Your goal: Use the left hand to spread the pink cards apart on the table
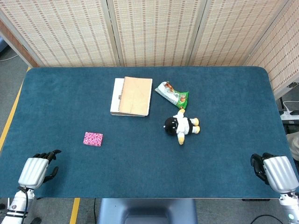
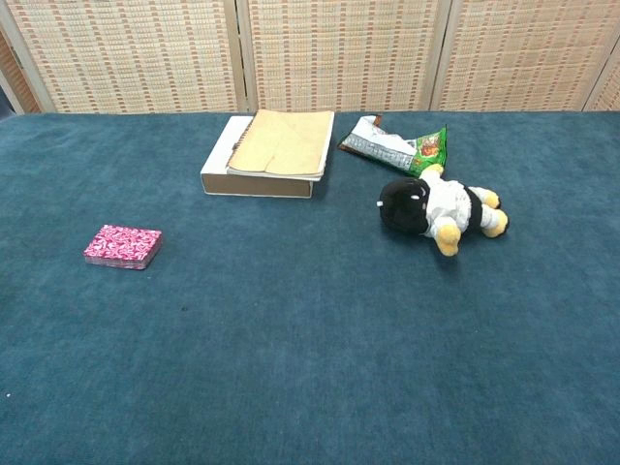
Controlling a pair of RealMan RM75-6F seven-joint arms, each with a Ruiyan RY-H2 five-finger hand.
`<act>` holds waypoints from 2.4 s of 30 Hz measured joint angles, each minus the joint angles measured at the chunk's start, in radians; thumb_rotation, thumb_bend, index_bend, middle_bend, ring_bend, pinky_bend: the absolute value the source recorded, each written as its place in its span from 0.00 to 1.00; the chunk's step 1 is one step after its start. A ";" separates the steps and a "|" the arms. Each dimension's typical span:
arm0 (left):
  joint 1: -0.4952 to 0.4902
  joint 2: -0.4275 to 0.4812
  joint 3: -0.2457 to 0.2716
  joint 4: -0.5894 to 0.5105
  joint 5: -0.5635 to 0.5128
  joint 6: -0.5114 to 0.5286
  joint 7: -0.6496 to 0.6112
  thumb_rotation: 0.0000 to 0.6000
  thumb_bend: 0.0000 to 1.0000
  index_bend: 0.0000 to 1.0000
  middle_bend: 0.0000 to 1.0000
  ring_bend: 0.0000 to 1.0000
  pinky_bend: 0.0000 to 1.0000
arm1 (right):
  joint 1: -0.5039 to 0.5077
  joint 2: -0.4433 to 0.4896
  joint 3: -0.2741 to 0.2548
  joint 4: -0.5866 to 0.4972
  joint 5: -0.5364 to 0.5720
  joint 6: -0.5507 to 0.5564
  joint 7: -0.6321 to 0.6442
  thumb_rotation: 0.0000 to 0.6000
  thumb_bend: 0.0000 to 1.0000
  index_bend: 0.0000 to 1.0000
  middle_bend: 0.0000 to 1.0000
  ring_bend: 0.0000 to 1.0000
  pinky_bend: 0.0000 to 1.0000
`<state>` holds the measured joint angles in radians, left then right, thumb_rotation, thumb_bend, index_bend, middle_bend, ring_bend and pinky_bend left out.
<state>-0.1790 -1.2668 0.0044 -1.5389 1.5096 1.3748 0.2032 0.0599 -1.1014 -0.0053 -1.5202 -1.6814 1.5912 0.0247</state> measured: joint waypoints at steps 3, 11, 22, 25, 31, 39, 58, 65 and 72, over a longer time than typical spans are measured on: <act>0.000 -0.001 0.000 0.000 0.000 -0.001 0.004 1.00 0.37 0.26 0.43 0.45 0.48 | -0.004 0.006 0.003 -0.006 0.007 0.003 0.000 1.00 0.35 0.93 0.86 0.68 0.86; 0.001 -0.005 -0.001 0.007 0.003 0.007 0.014 1.00 0.37 0.21 0.46 0.47 0.49 | -0.025 0.005 0.023 -0.010 0.019 0.057 -0.015 1.00 0.39 0.96 0.86 0.72 0.86; -0.006 -0.037 0.013 0.060 0.070 0.033 0.020 1.00 0.34 0.10 0.94 0.96 0.92 | -0.034 -0.004 0.037 -0.005 0.017 0.077 0.017 1.00 0.42 0.98 0.86 0.73 0.87; -0.017 -0.040 0.014 0.046 0.077 0.019 0.029 1.00 0.34 0.16 0.99 1.00 0.99 | -0.036 -0.009 0.033 0.007 0.003 0.088 0.030 1.00 0.42 0.98 0.86 0.73 0.87; -0.064 -0.049 -0.003 0.018 0.089 -0.029 0.073 1.00 0.34 0.18 1.00 1.00 1.00 | -0.028 -0.019 0.032 0.015 0.000 0.070 0.026 1.00 0.42 0.98 0.86 0.73 0.87; -0.162 -0.043 -0.055 -0.070 -0.035 -0.215 0.189 1.00 0.36 0.17 1.00 1.00 1.00 | -0.022 -0.010 0.020 0.013 -0.015 0.054 0.029 1.00 0.42 0.98 0.86 0.73 0.87; -0.349 -0.250 -0.216 -0.130 -0.714 -0.203 0.703 1.00 0.36 0.25 1.00 1.00 1.00 | -0.018 -0.007 0.018 0.017 -0.018 0.048 0.042 1.00 0.42 0.98 0.86 0.73 0.87; -0.393 -0.354 -0.235 -0.070 -0.769 -0.114 0.729 1.00 0.36 0.23 1.00 1.00 1.00 | -0.016 -0.006 0.017 0.017 -0.019 0.043 0.041 1.00 0.42 0.98 0.86 0.73 0.87; -0.426 -0.390 -0.243 -0.045 -0.834 -0.099 0.764 1.00 0.36 0.22 1.00 1.00 1.00 | -0.017 -0.004 0.018 0.016 -0.018 0.046 0.047 1.00 0.42 0.98 0.86 0.73 0.87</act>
<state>-0.6052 -1.6572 -0.2388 -1.5838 0.6753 1.2754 0.9675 0.0431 -1.1052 0.0122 -1.5041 -1.6993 1.6372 0.0722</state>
